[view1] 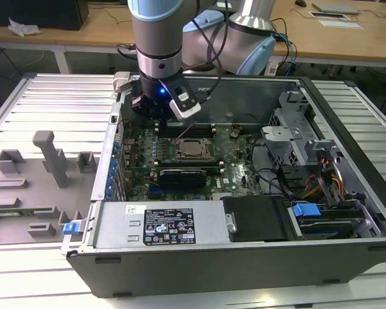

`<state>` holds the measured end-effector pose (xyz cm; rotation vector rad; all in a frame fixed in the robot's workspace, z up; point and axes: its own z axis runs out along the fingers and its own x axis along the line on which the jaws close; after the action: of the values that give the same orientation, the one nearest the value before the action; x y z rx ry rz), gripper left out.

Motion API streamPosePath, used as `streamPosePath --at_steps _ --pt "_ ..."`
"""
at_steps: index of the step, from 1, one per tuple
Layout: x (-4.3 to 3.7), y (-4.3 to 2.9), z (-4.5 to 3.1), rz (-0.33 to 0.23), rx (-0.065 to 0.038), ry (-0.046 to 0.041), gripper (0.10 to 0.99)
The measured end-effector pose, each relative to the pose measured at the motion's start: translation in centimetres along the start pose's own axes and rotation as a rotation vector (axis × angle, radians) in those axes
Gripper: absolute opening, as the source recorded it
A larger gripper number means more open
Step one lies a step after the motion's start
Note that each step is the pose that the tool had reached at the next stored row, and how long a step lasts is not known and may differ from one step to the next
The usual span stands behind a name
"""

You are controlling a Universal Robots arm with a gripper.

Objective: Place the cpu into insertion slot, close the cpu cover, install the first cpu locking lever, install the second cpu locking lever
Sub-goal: 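Install the first cpu locking lever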

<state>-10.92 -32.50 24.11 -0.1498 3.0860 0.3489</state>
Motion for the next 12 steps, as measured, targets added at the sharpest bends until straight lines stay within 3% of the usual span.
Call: streamPosePath --at_steps 5,9,12 --pt "-0.34 -0.03 0.02 0.000 0.000 -0.0001 0.106" --pt "-2.20 -0.22 0.06 0.000 0.000 -0.0001 0.106" --pt "-3.14 -0.32 0.08 0.000 0.000 -0.0001 0.106"
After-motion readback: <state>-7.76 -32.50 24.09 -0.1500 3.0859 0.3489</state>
